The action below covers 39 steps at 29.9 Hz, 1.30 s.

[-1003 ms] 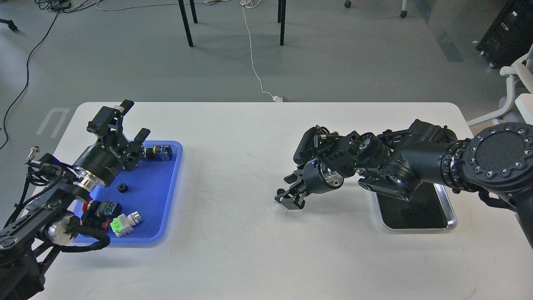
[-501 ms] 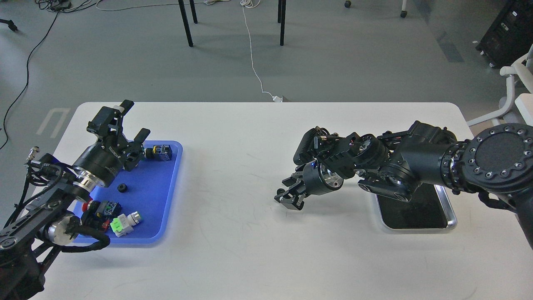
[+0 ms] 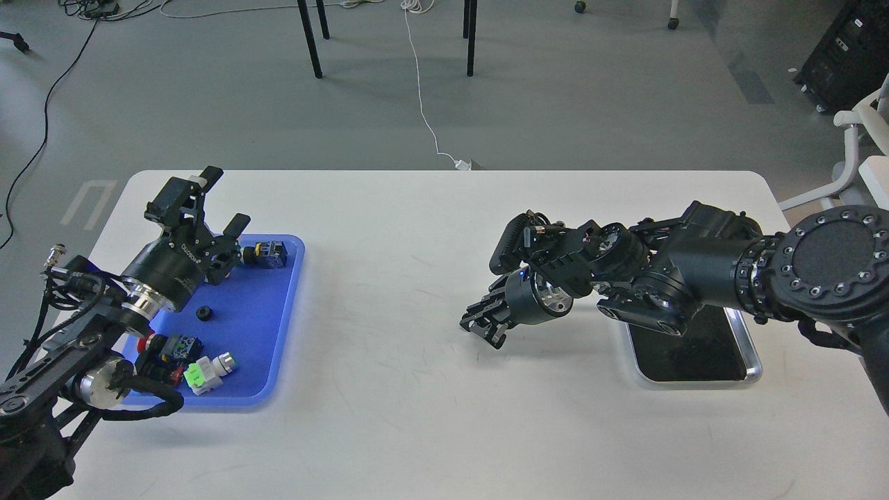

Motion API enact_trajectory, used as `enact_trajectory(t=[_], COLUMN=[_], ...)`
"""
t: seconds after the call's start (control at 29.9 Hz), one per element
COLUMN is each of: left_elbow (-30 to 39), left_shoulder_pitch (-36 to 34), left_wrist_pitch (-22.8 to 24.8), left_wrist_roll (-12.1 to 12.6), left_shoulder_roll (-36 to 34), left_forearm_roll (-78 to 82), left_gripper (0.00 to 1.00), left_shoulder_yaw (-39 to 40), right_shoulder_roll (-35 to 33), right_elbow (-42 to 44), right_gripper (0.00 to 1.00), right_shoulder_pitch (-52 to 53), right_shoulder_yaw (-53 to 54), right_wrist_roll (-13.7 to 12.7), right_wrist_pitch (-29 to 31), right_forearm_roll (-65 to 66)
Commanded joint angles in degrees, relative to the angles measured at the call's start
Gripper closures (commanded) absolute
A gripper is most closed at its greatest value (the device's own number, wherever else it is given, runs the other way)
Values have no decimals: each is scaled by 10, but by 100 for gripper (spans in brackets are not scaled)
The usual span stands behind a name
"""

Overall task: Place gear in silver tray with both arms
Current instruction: 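Close the right gripper on the black gear and lift it, then carry the gear into the silver tray and open the right gripper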

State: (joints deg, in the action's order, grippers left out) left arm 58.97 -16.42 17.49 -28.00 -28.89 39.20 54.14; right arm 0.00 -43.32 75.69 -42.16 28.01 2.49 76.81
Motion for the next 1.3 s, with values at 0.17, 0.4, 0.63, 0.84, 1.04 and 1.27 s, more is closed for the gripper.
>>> enact_trajectory(t=[0.17, 0.4, 0.63, 0.84, 1.04, 1.27], left_elbow=[0, 1, 1, 1, 1, 1], left_shoulder_pitch=[0, 0, 0, 1, 0, 0], left_wrist_pitch=[0, 0, 1, 1, 0, 0], left_wrist_roll=[0, 0, 0, 0, 0, 0], left_shoulder_roll=[2, 4, 12, 15, 26, 27], left_forearm_roll=[0, 0, 0, 0, 1, 1], left_gripper=[2, 2, 2, 2, 2, 2], left_shoulder_yaw=[0, 0, 0, -1, -2, -2], right_shoulder_roll=[0, -88, -258, -339, -345, -332], right_elbow=[-6, -73, -127, -123, -83, -60], right_gripper=[87, 86, 85, 85, 84, 84], right_shoulder_pitch=[40, 86, 88, 44, 2, -17], right_shoulder_yaw=[6, 1, -19, -27, -26, -23], right_wrist_roll=[0, 0, 0, 0, 0, 0], right_wrist_pitch=[-1, 4, 4, 4, 4, 1], right_forearm_roll=[-3, -1, 51, 67, 73, 72])
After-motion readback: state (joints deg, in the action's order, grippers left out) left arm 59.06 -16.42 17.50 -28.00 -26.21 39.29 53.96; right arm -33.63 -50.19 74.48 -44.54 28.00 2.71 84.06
